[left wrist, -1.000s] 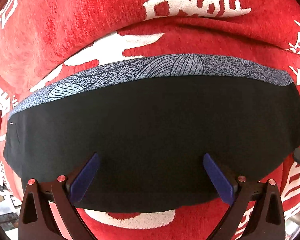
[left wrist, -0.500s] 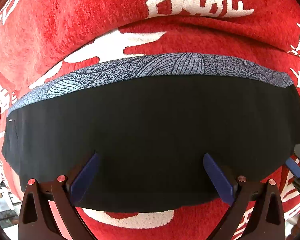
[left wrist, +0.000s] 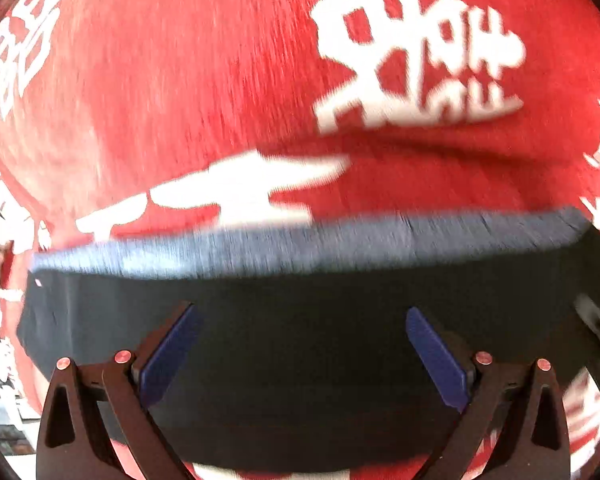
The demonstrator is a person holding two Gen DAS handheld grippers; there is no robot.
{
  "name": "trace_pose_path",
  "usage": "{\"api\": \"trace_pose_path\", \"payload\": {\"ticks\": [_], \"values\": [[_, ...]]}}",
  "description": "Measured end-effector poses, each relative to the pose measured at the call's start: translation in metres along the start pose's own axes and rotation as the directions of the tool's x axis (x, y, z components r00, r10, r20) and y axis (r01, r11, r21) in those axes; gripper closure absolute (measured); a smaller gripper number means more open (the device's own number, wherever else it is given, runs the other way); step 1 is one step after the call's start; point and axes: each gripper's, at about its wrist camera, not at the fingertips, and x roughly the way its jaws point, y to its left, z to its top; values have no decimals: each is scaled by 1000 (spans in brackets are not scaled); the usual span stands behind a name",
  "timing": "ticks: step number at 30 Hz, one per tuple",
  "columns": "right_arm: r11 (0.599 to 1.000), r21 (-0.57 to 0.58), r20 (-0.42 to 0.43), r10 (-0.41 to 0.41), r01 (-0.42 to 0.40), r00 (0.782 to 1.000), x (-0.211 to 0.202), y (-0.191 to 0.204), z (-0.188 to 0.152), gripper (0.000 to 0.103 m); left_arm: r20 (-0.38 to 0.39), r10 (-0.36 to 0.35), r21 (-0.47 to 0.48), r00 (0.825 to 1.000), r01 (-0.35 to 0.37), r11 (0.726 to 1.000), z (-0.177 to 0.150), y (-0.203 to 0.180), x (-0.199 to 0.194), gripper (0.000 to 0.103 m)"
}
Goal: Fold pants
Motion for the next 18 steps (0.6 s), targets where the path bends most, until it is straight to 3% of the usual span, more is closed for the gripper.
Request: {"api": "trace_pose_path", "payload": {"ticks": [3,4,6,12,16,18], "values": [[994,-107,-5,7,-7,1000,-12,20,-6,87,-58,73,63,996,-69,996,10,-16,37,0],[991,-137,-3,8,-9,1000,-14,27,-8,87,7,71,56,997,-71,996,9,-17,37,0],[986,-164,2,13,-13,1000,-15,35,-10,87,10,87,94,996,-88,992,9,-21,34,0],[980,-197,6,3,-2,1000,-18,50,-11,87,9,1,115,1000,-2,993,-28,-1,-8,0],[968,-249,21,-15,20,1000,-24,69,-20,87,-60,-19,170,998,28,985,-71,-12,4,0],[957,-289,22,-33,38,999,-24,84,-27,87,2,-25,168,1000,25,985,-78,-13,4,0]]}}
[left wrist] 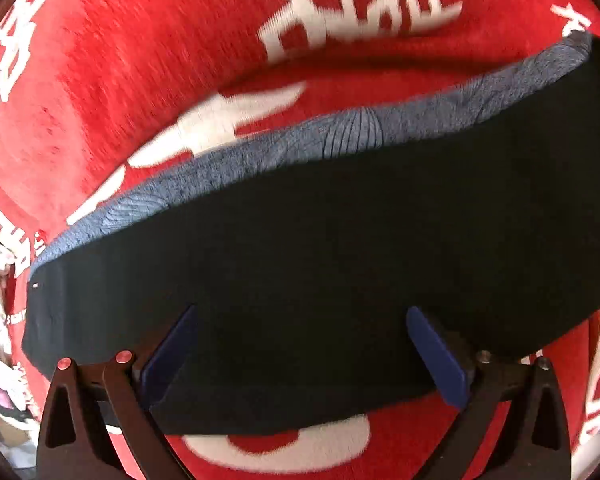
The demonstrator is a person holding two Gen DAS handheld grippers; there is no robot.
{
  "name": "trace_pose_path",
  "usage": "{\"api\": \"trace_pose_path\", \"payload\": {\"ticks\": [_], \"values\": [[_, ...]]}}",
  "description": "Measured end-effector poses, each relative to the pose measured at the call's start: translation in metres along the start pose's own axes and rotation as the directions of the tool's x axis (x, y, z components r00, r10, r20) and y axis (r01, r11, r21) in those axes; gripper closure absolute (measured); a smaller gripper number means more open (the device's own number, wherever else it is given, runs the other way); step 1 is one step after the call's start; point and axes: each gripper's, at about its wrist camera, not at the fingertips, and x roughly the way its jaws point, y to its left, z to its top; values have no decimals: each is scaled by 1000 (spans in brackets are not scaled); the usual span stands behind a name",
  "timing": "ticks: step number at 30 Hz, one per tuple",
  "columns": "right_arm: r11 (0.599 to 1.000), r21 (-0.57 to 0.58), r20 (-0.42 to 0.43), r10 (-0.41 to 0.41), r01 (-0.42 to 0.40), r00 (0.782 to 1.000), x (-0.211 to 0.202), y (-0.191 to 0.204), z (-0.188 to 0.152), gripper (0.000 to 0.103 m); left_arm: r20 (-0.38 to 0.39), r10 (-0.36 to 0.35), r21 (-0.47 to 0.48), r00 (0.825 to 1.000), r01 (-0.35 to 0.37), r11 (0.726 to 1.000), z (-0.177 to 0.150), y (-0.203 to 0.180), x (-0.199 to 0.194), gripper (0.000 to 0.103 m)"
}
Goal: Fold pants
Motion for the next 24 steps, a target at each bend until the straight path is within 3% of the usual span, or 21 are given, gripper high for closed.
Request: {"api": "trace_pose_path", "payload": {"ticks": [2,6,12,17,20,22,23,24], "values": [[998,-58,12,-30,31,999,-1,19,-4,87,0,-25,12,1000,25,1000,1,4,1,0],[978,-184,43,-93,99,995,-4,71,-15,87,-47,-152,-38,987,150,988,1,39,-6,0],[884,-411,83,-205,221,975,21,172,-58,87,2,-156,-104,988,156,982,-29,152,-28,0],[795,-547,34,-291,262,956,106,239,-117,86,-18,-90,-217,996,84,973,-63,255,-16,0],[732,-617,-25,-385,289,923,179,253,-160,84,-49,-53,-289,997,37,957,-89,303,-5,0],[664,-670,-61,-497,333,866,235,253,-196,76,-79,-44,-336,996,15,942,-107,329,3,0],[596,-704,-32,-569,385,822,254,255,-211,73,-85,-46,-351,995,13,936,-112,336,5,0],[492,-752,49,-621,438,782,264,263,-227,66,-88,-52,-366,995,16,930,-118,344,6,0]]}}
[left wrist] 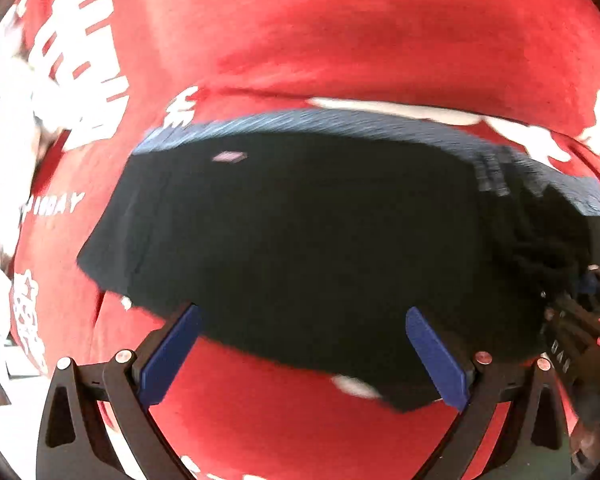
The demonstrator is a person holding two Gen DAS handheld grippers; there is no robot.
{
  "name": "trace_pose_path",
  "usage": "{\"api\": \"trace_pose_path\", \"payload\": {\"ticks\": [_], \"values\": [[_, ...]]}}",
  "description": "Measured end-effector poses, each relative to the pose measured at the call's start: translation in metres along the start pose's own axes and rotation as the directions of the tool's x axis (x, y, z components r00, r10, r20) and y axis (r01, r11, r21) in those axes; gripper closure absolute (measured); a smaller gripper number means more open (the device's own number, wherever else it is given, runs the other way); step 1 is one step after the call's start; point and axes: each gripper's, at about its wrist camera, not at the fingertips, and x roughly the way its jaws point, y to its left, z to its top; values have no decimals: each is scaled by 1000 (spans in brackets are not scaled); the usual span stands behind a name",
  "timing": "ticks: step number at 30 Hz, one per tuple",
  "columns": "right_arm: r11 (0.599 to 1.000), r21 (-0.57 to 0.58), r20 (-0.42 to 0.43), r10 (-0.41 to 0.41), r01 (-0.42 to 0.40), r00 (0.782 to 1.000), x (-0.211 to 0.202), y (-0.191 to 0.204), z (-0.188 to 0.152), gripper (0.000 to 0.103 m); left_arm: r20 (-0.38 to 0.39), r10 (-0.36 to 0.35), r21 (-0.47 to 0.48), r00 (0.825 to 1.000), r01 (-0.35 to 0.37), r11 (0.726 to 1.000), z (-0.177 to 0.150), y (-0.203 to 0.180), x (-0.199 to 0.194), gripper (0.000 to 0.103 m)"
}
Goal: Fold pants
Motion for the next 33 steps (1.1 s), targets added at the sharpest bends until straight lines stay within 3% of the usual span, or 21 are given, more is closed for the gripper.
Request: {"api": "trace_pose_path", "payload": {"ticks": [2,4,6,8,9,11,12,13,15,16,17,18,19,21,23,24,26,28,31,33], "values": [[994,-92,24,-61,63,998,-10,24,0,54,-4,-11,-15,1000,11,1000,-4,5,3,0],[987,-147,45,-57,63,997,-27,37,0,51,-10,-41,-26,999,41,999,-7,11,-2,0],[982,-186,55,33,-22,998,-50,41,-3,51,-3,-95,-22,995,95,995,0,7,-5,0],[973,-132,48,200,-192,979,-70,24,-6,51,9,-165,0,986,165,986,5,-1,-14,0],[957,-40,44,289,-287,956,-77,3,-8,50,13,-207,15,978,207,978,8,-10,-19,0],[923,133,34,359,-360,933,-74,-36,-17,50,10,-314,52,949,313,948,18,-30,-22,0],[886,250,28,397,-391,918,-67,-60,-22,50,-3,-370,66,929,370,927,22,-41,-21,0],[815,394,30,450,-424,893,-53,-88,-31,50,-27,-420,75,907,421,904,26,-54,-18,0],[689,576,52,505,-439,861,-33,-121,-50,50,-72,-461,80,885,466,881,31,-74,-10,5],[607,650,77,545,-457,835,-22,-133,-60,50,-95,-466,87,880,473,877,34,-87,-4,18],[556,685,100,569,-471,816,-17,-139,-69,50,-113,-464,96,879,475,875,36,-95,-1,26],[494,721,131,592,-486,796,-9,-146,-77,50,-133,-463,107,876,477,872,37,-106,5,29],[463,737,148,600,-492,786,-5,-148,-80,50,-154,-464,109,872,482,869,39,-115,12,30],[406,766,179,611,-499,771,8,-153,-86,50,-204,-478,93,855,503,860,39,-127,25,52],[327,797,224,619,-507,753,20,-157,-90,50,-222,-445,101,867,475,874,36,-134,31,57],[292,809,243,623,-510,744,25,-159,-91,63,-213,-443,106,871,471,876,34,-136,28,58],[275,829,231,625,-488,745,34,-157,-89,94,-202,-420,132,885,450,883,29,-137,20,62],[271,819,243,634,-505,734,31,-155,-91,94,-187,-393,158,900,422,893,19,-134,12,62],[394,764,167,644,-511,747,20,-140,-92,96,-179,-369,145,912,396,907,2,-127,16,60],[432,755,124,644,-493,755,28,-130,-93,96,-155,-360,102,920,377,920,-2,-122,16,51]]}}
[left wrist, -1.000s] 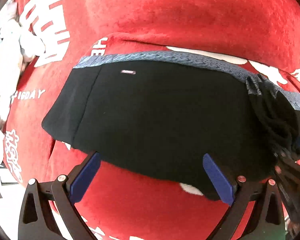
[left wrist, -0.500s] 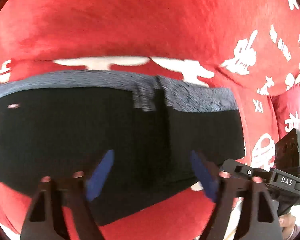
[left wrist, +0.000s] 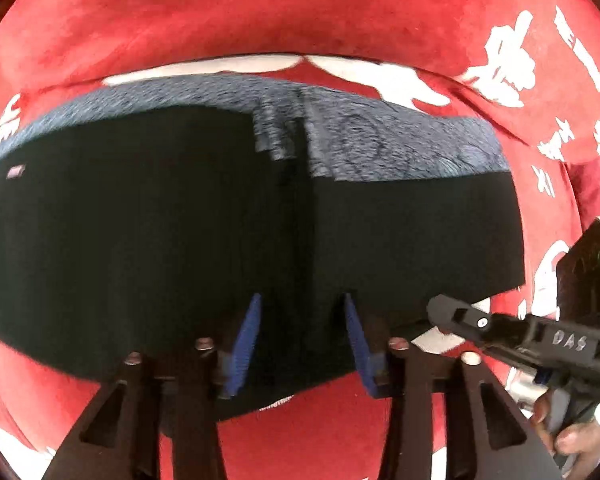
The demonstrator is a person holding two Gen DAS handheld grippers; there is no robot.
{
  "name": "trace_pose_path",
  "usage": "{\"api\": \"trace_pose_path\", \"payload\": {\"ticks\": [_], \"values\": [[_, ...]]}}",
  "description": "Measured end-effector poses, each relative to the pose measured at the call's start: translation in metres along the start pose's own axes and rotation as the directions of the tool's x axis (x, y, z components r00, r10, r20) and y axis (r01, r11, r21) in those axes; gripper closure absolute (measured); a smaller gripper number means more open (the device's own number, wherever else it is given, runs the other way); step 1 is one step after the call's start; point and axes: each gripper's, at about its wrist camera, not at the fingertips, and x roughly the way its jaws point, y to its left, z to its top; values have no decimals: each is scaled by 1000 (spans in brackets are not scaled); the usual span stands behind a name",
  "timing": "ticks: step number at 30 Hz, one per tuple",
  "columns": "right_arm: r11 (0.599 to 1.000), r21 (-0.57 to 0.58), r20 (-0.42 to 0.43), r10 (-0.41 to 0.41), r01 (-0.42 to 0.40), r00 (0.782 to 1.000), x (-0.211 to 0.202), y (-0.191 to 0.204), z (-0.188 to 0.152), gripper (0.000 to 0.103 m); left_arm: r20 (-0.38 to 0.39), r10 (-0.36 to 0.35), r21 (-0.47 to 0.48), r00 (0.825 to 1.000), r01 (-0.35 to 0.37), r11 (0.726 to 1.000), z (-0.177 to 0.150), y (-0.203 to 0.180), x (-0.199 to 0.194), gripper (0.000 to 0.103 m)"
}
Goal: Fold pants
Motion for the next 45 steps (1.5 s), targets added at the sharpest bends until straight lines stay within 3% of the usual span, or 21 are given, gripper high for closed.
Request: {"api": "trace_pose_path", "payload": {"ticks": [2,6,7,8,9,10,11,12,15,18,19,22,26,30,33,39,45], "values": [[997,-66,5,-30,30,1000,3,11,2,96,26,53,7,998,-53,999,-1,-4,-9,41],[967,-228,1,-118,115,993,-13,44,-3,88,27,143,65,989,-144,987,-10,-16,-38,40],[956,-260,9,-139,137,990,-18,52,-5,88,22,154,76,988,-156,985,-15,-18,-48,30],[941,-297,27,-163,163,986,-26,62,-12,85,20,160,82,987,-162,983,-19,-19,-56,12],[925,-332,45,-180,185,983,-38,73,-21,74,21,165,94,986,-166,982,-24,-21,-68,8],[917,-347,54,-189,196,981,-44,81,-27,65,25,165,114,986,-167,979,-29,-24,-80,7],[909,-362,71,-195,208,978,-57,90,-37,45,23,170,132,985,-171,976,-31,-26,-87,7],[905,-370,85,-194,211,977,-68,96,-42,37,17,182,150,983,-183,972,-35,-29,-96,7],[893,-382,154,-192,238,969,-99,114,-71,35,-9,167,210,986,-162,964,-43,-35,-123,7],[888,-362,247,-201,283,948,-115,136,-103,24,3,164,333,987,-155,930,-50,-48,-145,7],[893,-351,267,-193,282,944,-121,137,-111,23,10,163,393,987,-154,906,-55,-53,-154,0],[928,-289,320,-137,234,937,-141,142,-145,20,6,159,508,987,-140,850,-70,-59,-179,0],[953,-210,357,-134,219,925,-148,151,-180,20,-38,196,595,980,-136,792,-86,-60,-192,0],[943,-215,394,-155,255,906,-162,167,-206,20,-20,275,643,961,-199,740,-97,-59,-195,0],[919,-232,449,-190,319,873,-175,183,-222,20,-22,290,647,957,-207,733,-104,-57,-200,0],[911,-230,496,-193,343,847,-191,193,-249,20,-3,287,658,958,-214,721,-126,-59,-211,0],[909,-186,554,-216,372,804,-203,191,-310,20,16,305,673,952,-236,701,-157,-60,-218,0]]}}
